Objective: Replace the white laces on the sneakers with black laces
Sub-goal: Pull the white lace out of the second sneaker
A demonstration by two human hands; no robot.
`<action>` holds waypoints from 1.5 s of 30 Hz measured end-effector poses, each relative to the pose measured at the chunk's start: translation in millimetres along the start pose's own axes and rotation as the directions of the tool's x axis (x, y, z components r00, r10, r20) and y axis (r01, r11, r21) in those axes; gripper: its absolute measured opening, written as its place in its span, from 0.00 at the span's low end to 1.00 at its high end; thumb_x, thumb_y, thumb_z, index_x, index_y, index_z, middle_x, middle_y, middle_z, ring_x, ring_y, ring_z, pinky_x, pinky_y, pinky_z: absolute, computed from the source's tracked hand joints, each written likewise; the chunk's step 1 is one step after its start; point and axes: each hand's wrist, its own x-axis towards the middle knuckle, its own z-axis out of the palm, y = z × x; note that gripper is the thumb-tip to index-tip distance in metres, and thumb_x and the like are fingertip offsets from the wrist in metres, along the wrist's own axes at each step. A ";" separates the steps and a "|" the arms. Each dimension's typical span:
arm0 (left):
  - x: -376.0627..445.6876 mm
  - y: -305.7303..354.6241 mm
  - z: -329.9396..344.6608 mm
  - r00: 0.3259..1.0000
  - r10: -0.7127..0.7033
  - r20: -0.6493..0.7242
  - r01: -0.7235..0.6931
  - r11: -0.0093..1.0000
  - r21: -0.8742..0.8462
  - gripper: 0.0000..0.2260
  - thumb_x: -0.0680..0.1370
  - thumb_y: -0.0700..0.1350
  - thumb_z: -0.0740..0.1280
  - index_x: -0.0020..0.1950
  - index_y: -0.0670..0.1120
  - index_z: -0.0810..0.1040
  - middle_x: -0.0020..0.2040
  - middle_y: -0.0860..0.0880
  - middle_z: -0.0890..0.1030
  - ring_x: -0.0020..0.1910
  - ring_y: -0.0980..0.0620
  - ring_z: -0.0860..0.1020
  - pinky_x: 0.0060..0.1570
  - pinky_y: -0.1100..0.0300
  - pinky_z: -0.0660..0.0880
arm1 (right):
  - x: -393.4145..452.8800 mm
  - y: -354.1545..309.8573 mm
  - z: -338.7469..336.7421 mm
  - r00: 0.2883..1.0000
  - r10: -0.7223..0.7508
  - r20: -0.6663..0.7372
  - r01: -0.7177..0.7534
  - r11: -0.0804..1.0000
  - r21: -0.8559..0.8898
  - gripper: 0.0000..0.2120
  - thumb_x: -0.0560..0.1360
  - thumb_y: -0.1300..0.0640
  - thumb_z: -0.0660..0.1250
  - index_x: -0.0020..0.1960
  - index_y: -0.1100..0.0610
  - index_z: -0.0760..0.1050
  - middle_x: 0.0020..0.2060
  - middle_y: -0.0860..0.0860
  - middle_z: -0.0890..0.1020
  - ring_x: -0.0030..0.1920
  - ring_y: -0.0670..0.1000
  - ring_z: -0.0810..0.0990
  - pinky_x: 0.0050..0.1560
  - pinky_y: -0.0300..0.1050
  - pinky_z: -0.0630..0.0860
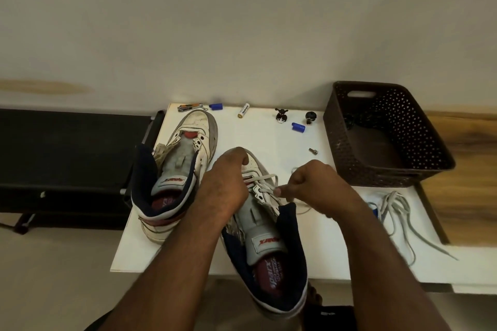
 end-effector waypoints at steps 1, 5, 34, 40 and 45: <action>0.3 -0.2 0.5 1.000 0.001 0.005 -0.001 1.000 0.003 0.22 0.71 0.30 0.61 0.59 0.51 0.70 0.54 0.51 0.72 0.46 0.52 0.70 0.44 0.60 0.65 | -2.2 -0.5 -1.9 1.000 -0.023 -0.020 0.025 0.995 0.102 0.16 0.72 0.47 0.72 0.35 0.60 0.81 0.35 0.55 0.81 0.26 0.39 0.75 0.26 0.30 0.67; 1.6 1.2 0.2 0.997 -0.015 0.070 0.015 1.000 0.000 0.21 0.73 0.32 0.62 0.61 0.51 0.70 0.59 0.47 0.74 0.51 0.48 0.74 0.47 0.57 0.69 | -3.7 -9.4 -2.9 0.978 0.056 -0.203 0.099 0.727 0.679 0.14 0.78 0.50 0.65 0.40 0.58 0.79 0.40 0.48 0.82 0.46 0.48 0.81 0.54 0.44 0.74; -3.3 20.8 2.9 0.811 -0.127 -0.572 -0.277 0.777 -0.565 0.04 0.81 0.38 0.62 0.47 0.44 0.74 0.45 0.47 0.79 0.34 0.54 0.82 0.33 0.62 0.79 | 2.6 -15.4 28.8 0.993 -0.100 -0.068 0.101 0.995 0.013 0.16 0.69 0.54 0.71 0.56 0.45 0.74 0.52 0.51 0.75 0.51 0.51 0.75 0.46 0.42 0.71; 6.8 2.1 -12.4 0.916 0.101 -0.387 -0.237 0.917 -0.321 0.06 0.77 0.42 0.68 0.52 0.51 0.76 0.51 0.50 0.78 0.47 0.48 0.80 0.47 0.50 0.79 | 3.5 -17.8 29.7 0.992 -0.098 -0.078 0.102 0.994 0.044 0.16 0.72 0.52 0.70 0.58 0.50 0.74 0.55 0.52 0.78 0.52 0.50 0.74 0.48 0.42 0.71; -1.5 -2.4 -9.6 0.984 -0.051 -0.168 0.058 0.998 0.034 0.20 0.77 0.42 0.69 0.66 0.46 0.68 0.60 0.43 0.76 0.57 0.45 0.76 0.47 0.57 0.70 | 4.3 -21.5 31.3 0.992 -0.088 -0.086 0.088 0.996 -0.005 0.14 0.73 0.50 0.68 0.57 0.52 0.75 0.55 0.51 0.79 0.50 0.50 0.75 0.47 0.41 0.71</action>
